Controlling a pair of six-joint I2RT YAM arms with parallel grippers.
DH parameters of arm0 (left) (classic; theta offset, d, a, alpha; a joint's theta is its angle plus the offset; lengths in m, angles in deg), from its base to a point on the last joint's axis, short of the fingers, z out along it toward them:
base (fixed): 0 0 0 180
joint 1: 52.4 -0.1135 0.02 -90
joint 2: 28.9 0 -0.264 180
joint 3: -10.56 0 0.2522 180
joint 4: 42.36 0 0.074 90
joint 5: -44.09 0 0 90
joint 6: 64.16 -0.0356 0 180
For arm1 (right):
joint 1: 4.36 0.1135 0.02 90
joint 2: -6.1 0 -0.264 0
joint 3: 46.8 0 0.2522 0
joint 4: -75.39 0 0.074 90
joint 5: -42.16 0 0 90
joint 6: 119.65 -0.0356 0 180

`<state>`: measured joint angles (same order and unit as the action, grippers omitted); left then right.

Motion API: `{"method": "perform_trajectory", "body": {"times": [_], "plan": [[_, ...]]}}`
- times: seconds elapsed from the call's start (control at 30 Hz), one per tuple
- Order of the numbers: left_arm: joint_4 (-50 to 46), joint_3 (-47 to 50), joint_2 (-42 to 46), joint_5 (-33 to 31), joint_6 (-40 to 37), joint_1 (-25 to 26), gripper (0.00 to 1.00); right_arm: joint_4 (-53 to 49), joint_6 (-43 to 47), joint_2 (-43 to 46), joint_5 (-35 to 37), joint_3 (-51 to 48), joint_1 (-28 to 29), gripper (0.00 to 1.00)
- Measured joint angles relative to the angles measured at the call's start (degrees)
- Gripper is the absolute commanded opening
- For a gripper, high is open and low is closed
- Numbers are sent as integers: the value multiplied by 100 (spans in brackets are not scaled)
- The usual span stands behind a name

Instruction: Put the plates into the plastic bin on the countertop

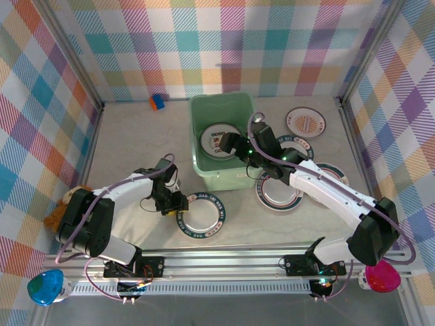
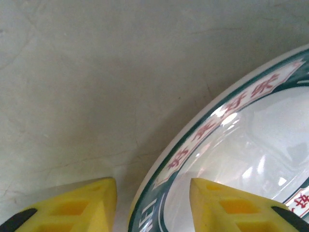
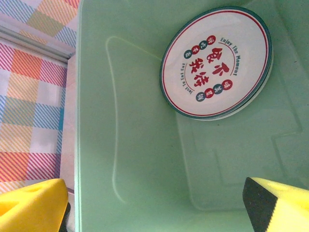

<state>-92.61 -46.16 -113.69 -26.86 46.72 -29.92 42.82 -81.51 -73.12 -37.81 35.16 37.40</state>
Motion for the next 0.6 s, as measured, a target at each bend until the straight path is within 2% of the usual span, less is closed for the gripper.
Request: {"method": "perform_trajectory", "body": {"times": [0.2, 0.37, 0.6], "plan": [[-120, -201, -304, 20, -234, -7, 26, 66, -17, -28, -4, 0, 0, 94], [-129, -343, -485, 192, -380, 4, 24, 87, -39, -140, -2, 0, 0, 95], [-142, -345, -472, 238, -428, 4, 16, 122, -39, -168, 0, 0, 0, 95]]}}
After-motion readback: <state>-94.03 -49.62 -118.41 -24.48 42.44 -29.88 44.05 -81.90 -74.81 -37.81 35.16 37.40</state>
